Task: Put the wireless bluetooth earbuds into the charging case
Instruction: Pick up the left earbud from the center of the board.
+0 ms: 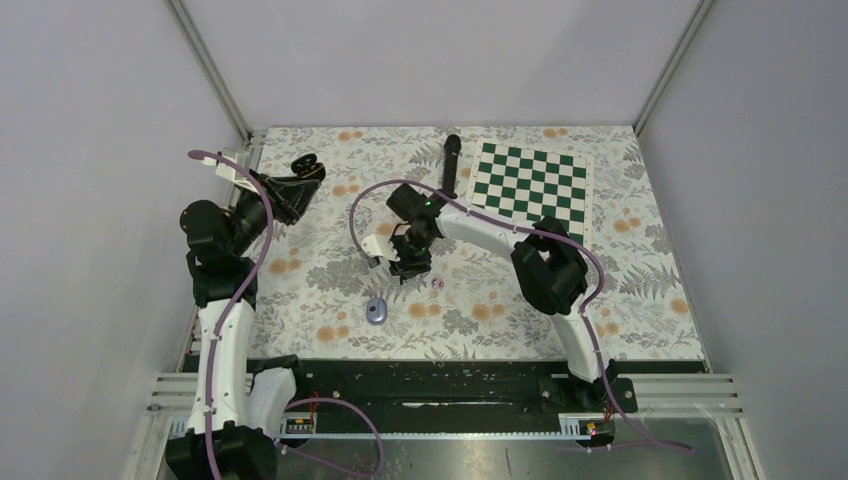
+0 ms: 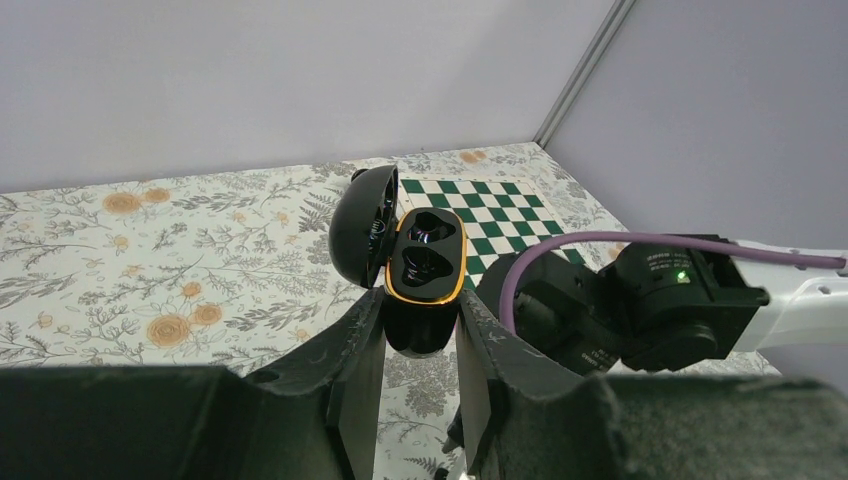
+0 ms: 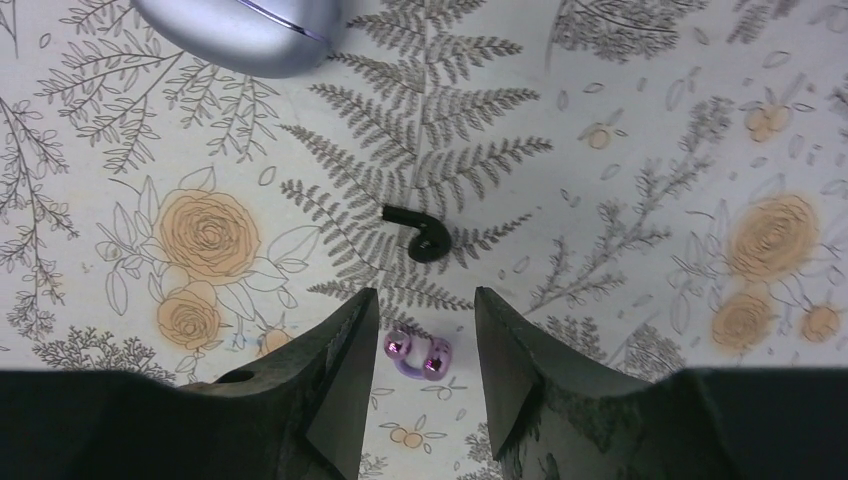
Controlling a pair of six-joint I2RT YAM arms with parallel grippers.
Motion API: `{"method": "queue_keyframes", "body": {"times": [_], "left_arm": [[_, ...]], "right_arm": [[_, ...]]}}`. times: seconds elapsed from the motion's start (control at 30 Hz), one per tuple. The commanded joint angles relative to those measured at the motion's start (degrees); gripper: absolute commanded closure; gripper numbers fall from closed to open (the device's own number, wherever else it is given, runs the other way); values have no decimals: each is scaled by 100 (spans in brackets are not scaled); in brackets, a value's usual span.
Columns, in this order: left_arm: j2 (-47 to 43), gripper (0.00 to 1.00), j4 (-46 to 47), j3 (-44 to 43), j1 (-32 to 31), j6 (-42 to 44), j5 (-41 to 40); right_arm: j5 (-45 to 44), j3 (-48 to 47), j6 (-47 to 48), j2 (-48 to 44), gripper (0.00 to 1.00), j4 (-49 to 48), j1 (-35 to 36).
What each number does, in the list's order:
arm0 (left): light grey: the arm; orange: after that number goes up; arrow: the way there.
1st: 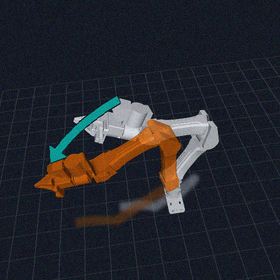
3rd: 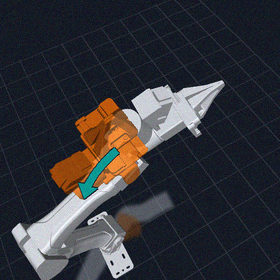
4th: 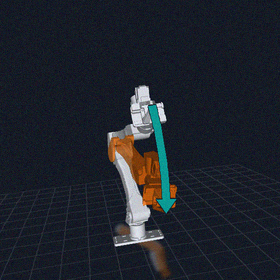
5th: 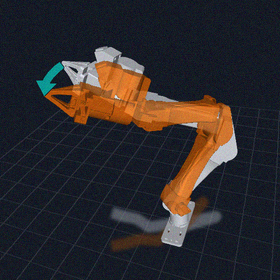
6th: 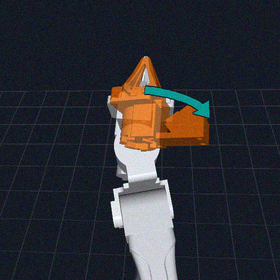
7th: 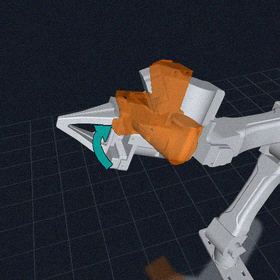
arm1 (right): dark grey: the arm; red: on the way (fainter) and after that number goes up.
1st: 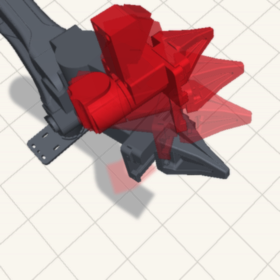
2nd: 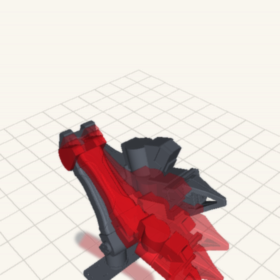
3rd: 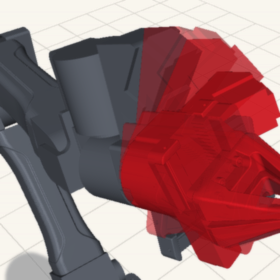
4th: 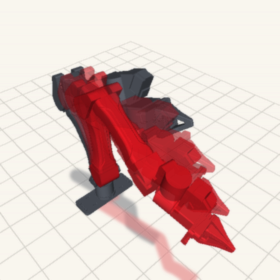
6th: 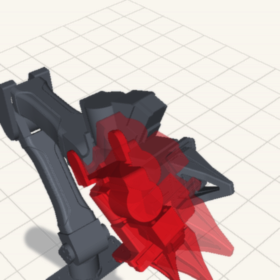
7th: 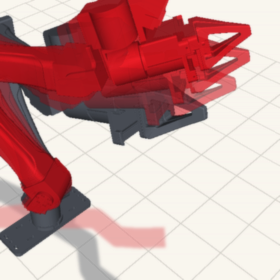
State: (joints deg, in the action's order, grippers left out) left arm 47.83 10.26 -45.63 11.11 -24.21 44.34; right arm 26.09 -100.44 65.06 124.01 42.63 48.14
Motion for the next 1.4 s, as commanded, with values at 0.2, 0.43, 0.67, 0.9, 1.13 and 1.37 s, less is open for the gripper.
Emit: {"method": "queue_keyframes", "body": {"times": [0.2,0.43,0.67,0.9,1.13,1.37], "left_arm": [[-175,100,398,35,39,-197,132],[-234,100,428,105,35,-246,157],[-266,100,477,168,31,-278,188],[-274,100,503,210,40,-294,156],[-242,100,550,212,39,-319,155],[-209,100,630,263,41,-355,157]], "right_arm": [[-480,-470,62,396,53,314,212],[-551,-720,-36,585,53,420,263],[-563,-923,19,739,55,648,318],[-576,-1005,70,844,57,837,332],[-632,-1113,36,918,59,834,345],[-691,-1169,42,975,60,835,393]]}}
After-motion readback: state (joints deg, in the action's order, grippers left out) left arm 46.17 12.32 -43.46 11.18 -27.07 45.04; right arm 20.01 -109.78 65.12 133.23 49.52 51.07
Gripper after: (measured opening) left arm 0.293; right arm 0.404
